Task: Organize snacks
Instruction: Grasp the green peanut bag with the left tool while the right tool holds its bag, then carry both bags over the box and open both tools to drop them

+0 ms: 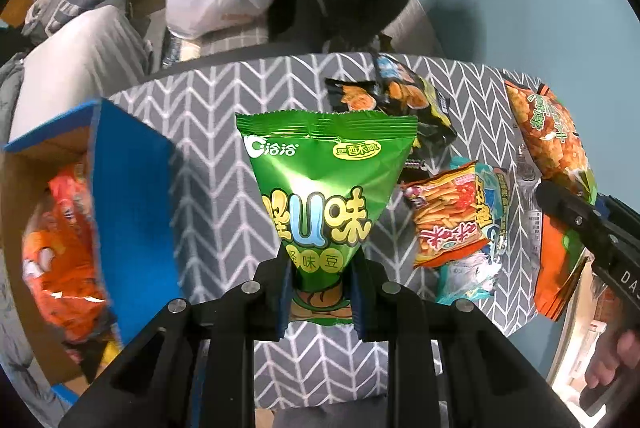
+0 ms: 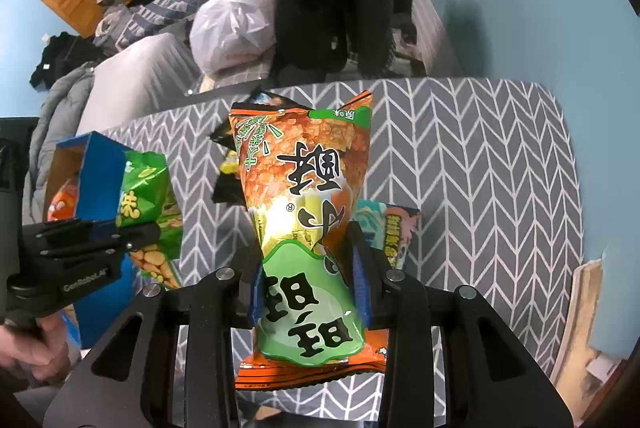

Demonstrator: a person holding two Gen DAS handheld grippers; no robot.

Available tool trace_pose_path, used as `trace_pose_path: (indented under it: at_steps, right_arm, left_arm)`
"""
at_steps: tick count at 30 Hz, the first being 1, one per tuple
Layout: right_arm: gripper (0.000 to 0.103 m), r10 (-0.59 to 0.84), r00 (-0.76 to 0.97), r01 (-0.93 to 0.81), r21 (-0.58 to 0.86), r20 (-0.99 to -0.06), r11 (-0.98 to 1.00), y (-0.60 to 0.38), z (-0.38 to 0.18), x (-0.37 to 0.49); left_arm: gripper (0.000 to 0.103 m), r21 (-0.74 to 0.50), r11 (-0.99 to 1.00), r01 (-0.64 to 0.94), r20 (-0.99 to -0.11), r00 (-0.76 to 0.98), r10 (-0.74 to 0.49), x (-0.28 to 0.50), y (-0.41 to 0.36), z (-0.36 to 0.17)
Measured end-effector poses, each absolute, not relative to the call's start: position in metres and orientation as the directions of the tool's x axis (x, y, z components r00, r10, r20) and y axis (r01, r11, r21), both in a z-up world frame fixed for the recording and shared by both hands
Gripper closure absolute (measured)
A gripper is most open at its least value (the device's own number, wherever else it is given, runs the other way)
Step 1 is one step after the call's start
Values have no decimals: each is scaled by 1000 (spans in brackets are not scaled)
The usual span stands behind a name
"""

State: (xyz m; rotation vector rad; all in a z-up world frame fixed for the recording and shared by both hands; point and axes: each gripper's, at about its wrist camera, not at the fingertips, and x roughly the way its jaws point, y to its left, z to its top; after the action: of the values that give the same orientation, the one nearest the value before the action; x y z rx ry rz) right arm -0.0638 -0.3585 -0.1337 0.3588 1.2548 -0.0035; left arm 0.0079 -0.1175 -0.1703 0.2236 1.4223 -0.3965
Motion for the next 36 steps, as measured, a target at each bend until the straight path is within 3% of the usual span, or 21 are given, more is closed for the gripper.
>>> trace_pose_path:
  at_steps: [16,36]
  right_arm:
    - [69,228,356,103,280,-907,954,-303,-91,-46]
    - [69,391,304,-180,351,-869,919,-158,-83,6]
  left_arm:
    - [79,-112,947,302,-971,172,-169,5,-46,-115]
    - [79,-127,991,48,-963,234,-135,-3,89,-100]
